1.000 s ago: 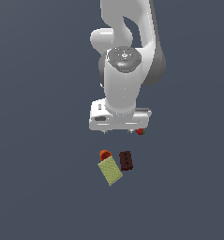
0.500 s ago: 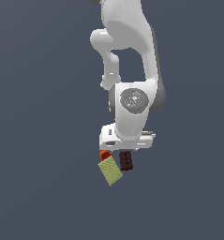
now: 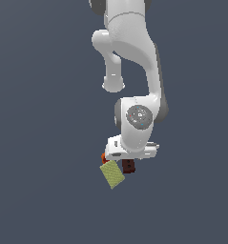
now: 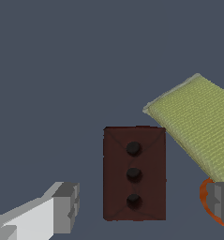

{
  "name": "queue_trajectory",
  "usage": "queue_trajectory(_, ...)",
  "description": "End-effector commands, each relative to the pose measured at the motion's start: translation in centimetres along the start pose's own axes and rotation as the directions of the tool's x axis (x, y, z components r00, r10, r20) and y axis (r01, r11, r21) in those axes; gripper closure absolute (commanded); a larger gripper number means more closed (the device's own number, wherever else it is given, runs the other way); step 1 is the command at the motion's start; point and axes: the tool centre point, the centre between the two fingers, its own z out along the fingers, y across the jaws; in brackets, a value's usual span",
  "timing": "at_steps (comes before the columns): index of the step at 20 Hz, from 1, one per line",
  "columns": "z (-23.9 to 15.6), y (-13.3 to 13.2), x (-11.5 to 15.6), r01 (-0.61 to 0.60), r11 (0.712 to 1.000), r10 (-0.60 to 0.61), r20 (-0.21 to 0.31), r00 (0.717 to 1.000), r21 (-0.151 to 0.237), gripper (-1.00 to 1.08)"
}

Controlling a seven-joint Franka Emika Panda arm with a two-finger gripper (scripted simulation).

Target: Pick up a designated object from a clutter of objects.

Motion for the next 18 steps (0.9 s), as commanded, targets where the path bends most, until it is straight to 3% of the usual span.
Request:
queue_trajectory(1, 0.3, -0.1, 0.1, 0.0, 1.0, 0.0, -0.003, 1.0, 0.0, -0.92)
queue_trajectory(7, 0.9, -0.1, 0.1, 0.0, 1.0, 0.0, -0.001, 1.0, 0.0, -0.92)
queue_trajectory(18, 5.3, -0.1, 0.1, 0.0, 1.0, 0.0, -0.002, 1.0, 0.0, -0.92)
